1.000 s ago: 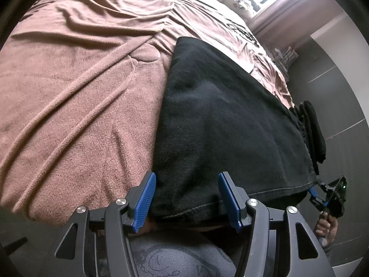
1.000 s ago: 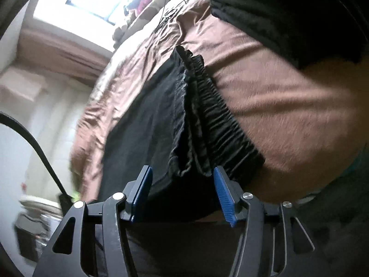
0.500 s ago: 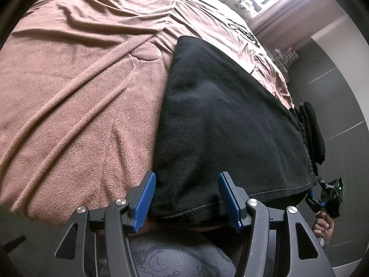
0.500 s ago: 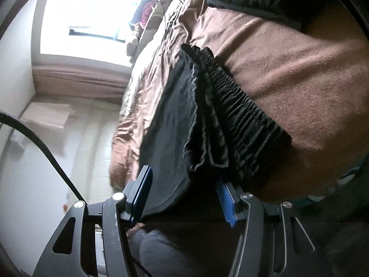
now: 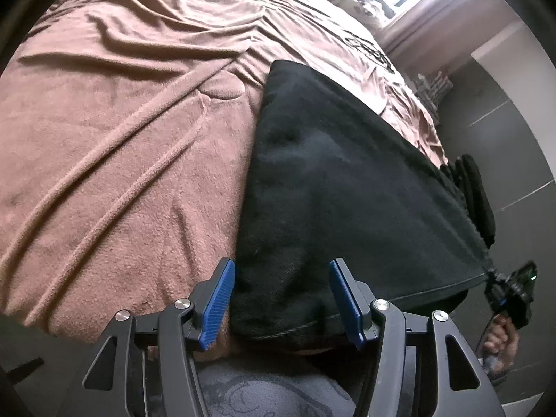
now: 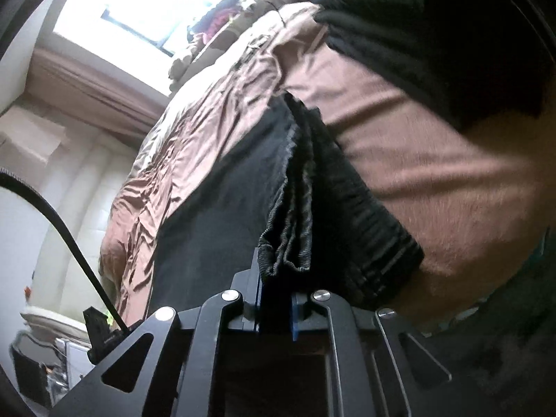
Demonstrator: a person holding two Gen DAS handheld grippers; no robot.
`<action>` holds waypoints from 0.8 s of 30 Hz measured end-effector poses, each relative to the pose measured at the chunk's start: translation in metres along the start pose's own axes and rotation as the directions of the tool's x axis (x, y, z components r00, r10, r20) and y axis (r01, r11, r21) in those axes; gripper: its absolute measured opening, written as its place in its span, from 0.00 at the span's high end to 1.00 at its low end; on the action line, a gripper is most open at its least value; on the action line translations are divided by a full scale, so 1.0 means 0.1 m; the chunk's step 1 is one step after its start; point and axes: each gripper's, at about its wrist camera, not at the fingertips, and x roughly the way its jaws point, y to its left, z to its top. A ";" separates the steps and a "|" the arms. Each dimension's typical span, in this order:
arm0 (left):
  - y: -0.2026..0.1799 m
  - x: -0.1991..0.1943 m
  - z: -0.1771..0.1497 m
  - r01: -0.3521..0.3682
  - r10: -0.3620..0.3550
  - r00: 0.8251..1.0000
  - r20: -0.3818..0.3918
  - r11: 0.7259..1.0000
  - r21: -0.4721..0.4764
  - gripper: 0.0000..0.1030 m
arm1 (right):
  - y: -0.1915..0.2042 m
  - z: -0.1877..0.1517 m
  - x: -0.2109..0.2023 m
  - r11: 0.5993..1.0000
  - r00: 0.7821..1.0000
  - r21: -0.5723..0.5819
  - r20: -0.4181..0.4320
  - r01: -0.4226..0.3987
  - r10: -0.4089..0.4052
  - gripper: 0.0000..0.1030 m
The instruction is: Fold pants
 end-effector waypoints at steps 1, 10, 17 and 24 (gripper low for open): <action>-0.01 -0.01 0.00 -0.011 0.011 1.000 0.005 1.000 0.004 0.43 | 0.02 0.02 -0.05 1.000 1.000 -0.004 0.011 0.003 -0.002 0.93; -0.01 0.01 0.03 -0.005 0.005 1.000 -0.013 1.000 0.002 0.43 | -0.28 -0.01 -0.14 0.999 0.999 0.015 -0.032 0.042 -0.042 0.93; 0.05 0.01 0.18 -0.025 0.025 1.000 -0.018 1.000 0.018 0.43 | -0.45 -0.13 -0.06 0.998 0.998 0.040 -0.032 0.048 -0.047 0.93; 0.12 0.21 0.34 0.037 -0.036 0.997 -0.064 0.999 0.019 0.51 | -0.35 -0.08 -0.05 0.995 0.994 -0.023 -0.037 0.101 -0.102 0.93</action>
